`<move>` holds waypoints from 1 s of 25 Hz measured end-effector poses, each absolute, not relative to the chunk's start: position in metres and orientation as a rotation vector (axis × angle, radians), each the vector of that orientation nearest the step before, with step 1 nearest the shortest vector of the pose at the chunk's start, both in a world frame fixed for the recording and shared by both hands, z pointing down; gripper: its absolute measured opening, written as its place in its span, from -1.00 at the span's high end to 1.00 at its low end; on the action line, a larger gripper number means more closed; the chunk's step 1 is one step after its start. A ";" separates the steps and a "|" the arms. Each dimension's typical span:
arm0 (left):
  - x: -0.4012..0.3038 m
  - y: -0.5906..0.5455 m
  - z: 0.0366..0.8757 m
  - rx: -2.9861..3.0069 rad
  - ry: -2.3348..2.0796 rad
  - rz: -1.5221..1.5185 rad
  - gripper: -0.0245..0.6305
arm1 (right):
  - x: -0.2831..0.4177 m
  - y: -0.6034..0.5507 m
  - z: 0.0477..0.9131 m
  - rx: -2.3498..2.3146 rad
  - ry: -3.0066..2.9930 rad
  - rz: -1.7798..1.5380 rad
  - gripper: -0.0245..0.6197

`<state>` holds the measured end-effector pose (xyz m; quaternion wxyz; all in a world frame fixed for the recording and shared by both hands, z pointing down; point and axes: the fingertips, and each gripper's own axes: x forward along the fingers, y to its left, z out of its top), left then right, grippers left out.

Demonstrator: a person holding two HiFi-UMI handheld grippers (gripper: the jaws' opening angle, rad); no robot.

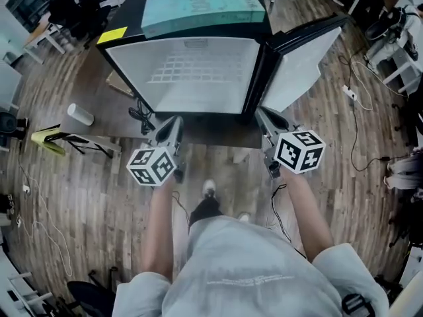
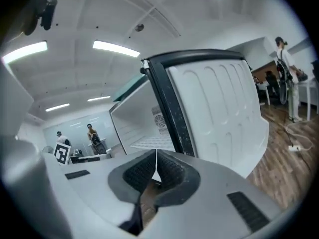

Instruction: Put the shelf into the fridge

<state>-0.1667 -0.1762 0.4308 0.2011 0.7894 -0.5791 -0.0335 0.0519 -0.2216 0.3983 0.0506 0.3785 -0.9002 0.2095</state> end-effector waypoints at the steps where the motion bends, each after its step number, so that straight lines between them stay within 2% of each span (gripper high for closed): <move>1: -0.158 -0.165 0.424 2.236 -1.636 -0.065 0.86 | 0.058 -0.213 0.391 1.129 -2.754 0.583 0.86; 11: -0.101 -0.056 0.364 2.383 -1.828 0.069 0.87 | 0.096 -0.123 0.332 0.938 -2.835 0.148 0.87; 25: -0.066 0.046 0.284 2.560 -2.041 0.158 0.87 | 0.100 -0.027 0.266 0.755 -2.949 -0.191 0.87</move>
